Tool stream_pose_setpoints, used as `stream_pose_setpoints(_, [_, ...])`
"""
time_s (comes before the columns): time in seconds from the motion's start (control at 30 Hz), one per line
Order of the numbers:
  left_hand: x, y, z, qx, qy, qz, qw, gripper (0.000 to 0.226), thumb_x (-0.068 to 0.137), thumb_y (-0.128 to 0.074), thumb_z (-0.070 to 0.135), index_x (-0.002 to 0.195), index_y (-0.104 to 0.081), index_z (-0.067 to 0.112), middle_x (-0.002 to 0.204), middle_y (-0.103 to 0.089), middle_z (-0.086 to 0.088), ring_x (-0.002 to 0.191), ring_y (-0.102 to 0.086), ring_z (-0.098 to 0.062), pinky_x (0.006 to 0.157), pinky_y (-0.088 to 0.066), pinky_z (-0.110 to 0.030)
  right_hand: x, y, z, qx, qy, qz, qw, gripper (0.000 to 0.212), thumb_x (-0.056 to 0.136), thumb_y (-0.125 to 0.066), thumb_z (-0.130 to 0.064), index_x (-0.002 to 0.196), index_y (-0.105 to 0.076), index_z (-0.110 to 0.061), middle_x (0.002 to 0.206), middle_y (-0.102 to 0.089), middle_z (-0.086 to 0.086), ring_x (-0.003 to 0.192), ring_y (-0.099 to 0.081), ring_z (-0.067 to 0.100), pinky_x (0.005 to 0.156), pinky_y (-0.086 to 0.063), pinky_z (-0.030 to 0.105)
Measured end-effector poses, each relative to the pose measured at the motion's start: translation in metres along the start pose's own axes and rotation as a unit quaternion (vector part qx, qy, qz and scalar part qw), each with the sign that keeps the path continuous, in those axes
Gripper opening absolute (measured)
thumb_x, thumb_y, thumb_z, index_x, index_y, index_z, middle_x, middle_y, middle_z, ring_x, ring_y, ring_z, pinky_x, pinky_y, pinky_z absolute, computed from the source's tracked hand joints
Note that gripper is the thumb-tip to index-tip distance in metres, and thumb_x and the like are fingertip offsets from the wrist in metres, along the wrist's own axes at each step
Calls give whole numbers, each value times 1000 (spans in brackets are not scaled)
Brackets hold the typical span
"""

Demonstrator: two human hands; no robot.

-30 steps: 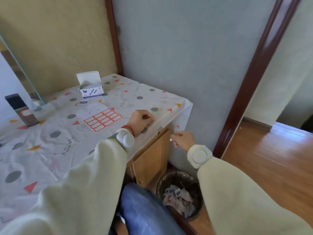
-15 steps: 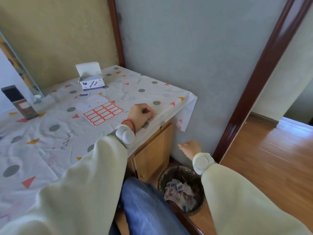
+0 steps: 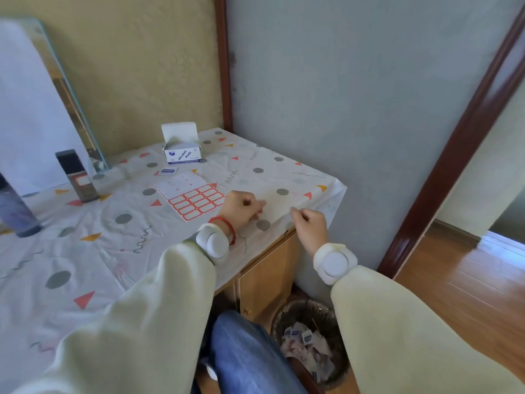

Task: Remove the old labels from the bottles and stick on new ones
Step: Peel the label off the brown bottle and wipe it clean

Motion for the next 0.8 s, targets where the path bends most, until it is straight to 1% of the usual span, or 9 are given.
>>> stream_pose_setpoints(0.13, [-15,42,6,0,-26,46,999,23,86,-70,15,77,-58,-2,67,-60,-10,54,-62,-10,58,-51,-28,1,-27,-42,22,56,-16,998,42,94,-56,-25,55,-49,-9,45,-42,-11,49,-39,5,53,-35,19])
stream_pose_setpoints(0.23, [-29,80,-2,-6,-22,71,997,23,83,-72,7,73,-53,4,62,-57,-7,47,-59,-4,51,-47,-21,-7,-59,-76,34,87,-55,994,42,94,-56,-18,61,-52,7,55,-50,7,56,-45,15,53,-35,20])
stream_pose_setpoints(0.37, [-49,130,-19,-8,4,116,993,33,86,-68,7,63,-44,9,61,-58,-9,45,-57,-4,52,-46,-22,-16,-104,-113,45,123,-104,986,43,93,-57,-14,56,-47,6,55,-38,12,58,-35,17,56,-26,28])
stream_pose_setpoints(0.47, [-68,164,-32,2,26,143,989,37,91,-63,12,60,-43,9,59,-59,-6,48,-59,-7,54,-48,-23,-24,-137,-132,57,127,-125,982,50,92,-60,-15,49,-36,-9,46,-35,1,51,-31,11,51,-27,25])
stream_pose_setpoints(0.53, [-81,184,-40,5,40,164,986,38,91,-64,16,59,-46,5,57,-59,-4,51,-60,-10,55,-50,-24,-30,-159,-140,63,128,-141,980,49,92,-60,-15,48,-38,-10,46,-36,-3,51,-34,10,51,-29,22])
stream_pose_setpoints(0.6, [-92,204,-46,8,49,183,982,42,92,-63,21,56,-52,2,53,-60,-1,51,-59,-8,56,-50,-22,-35,-181,-147,75,122,-168,975,44,91,-59,-14,52,-47,1,53,-45,6,57,-43,16,58,-38,28])
stream_pose_setpoints(0.67, [-102,224,-53,24,68,199,977,46,92,-62,27,52,-56,6,53,-61,-1,52,-56,-9,60,-51,-22,-40,-201,-156,83,122,-191,970,45,91,-59,-13,48,-47,-5,49,-51,-2,53,-48,13,60,-41,32])
stream_pose_setpoints(0.73, [-112,239,-60,29,85,209,974,44,91,-63,28,52,-58,8,54,-62,-2,54,-55,-13,62,-50,-23,-47,-218,-168,69,139,-203,967,49,90,-58,-13,44,-43,-15,40,-48,-12,48,-48,2,56,-37,25])
stream_pose_setpoints(0.8, [-122,256,-66,37,95,225,969,41,88,-66,23,51,-57,9,54,-61,-1,50,-53,-9,58,-48,-17,-53,-235,-178,71,155,-218,961,46,90,-58,-12,46,-49,-12,46,-55,-5,56,-54,5,55,-37,17])
Point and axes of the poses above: each hand's wrist, its own x-axis towards the middle knuckle, its own y-axis out of the back of the hand, z = x × y, the point moved 8 cm from there along x, towards the middle knuckle
